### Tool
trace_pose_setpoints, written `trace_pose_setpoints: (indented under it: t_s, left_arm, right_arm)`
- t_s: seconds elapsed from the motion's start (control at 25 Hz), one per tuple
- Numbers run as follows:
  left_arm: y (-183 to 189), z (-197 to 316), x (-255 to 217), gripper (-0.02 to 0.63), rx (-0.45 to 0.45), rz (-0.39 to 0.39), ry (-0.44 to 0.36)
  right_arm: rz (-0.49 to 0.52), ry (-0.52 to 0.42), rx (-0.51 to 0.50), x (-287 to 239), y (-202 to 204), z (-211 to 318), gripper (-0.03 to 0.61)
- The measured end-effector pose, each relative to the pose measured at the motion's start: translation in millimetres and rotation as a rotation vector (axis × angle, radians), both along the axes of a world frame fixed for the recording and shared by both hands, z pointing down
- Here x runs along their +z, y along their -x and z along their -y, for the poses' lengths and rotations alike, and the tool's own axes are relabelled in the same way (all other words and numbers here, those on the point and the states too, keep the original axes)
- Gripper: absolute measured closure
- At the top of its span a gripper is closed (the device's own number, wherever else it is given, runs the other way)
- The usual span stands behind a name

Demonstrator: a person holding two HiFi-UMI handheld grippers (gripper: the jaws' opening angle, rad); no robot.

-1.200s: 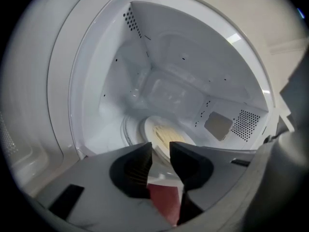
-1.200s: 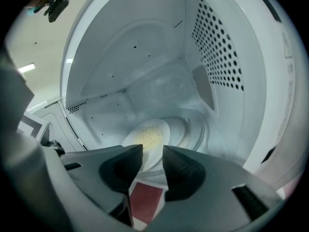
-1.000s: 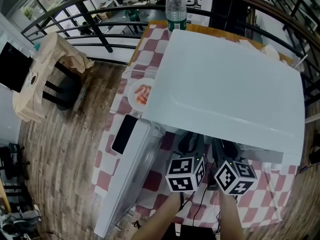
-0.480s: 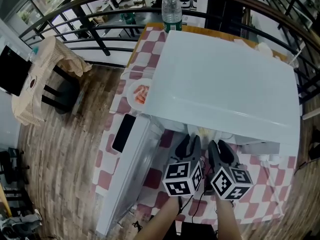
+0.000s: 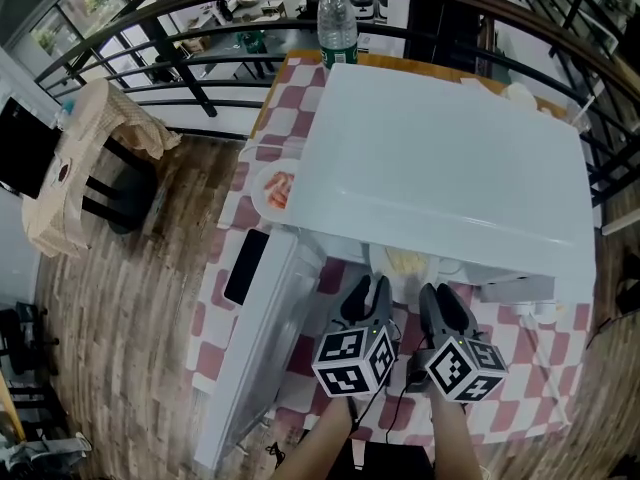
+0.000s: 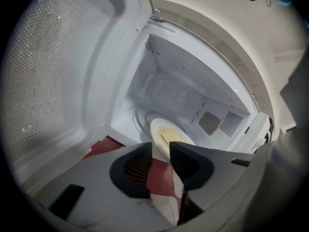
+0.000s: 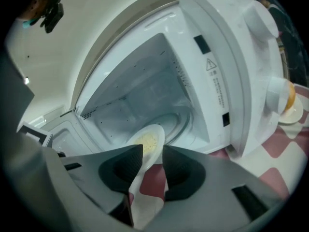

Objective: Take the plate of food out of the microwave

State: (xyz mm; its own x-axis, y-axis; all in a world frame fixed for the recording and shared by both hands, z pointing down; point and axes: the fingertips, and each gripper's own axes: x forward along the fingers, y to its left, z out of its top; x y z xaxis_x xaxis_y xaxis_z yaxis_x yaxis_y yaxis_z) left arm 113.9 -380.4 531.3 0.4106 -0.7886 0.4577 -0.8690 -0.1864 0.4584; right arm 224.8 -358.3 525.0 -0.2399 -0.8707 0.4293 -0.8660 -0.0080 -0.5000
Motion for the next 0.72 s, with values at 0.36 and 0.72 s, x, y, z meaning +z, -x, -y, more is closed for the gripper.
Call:
trace_pose_setpoints:
  t_s: [0.36,0.72]
  left_arm:
    - [21,15,3,0.493,-0.118,-0.110,0.038]
    - [17,25,-2,0.495,-0.136,-0.170,0.039]
  right_arm:
    - [0.111,-0.001,0.088,3,-21,16,0.472]
    - [0.236,0.032,0.095,10,-12,27,0.472]
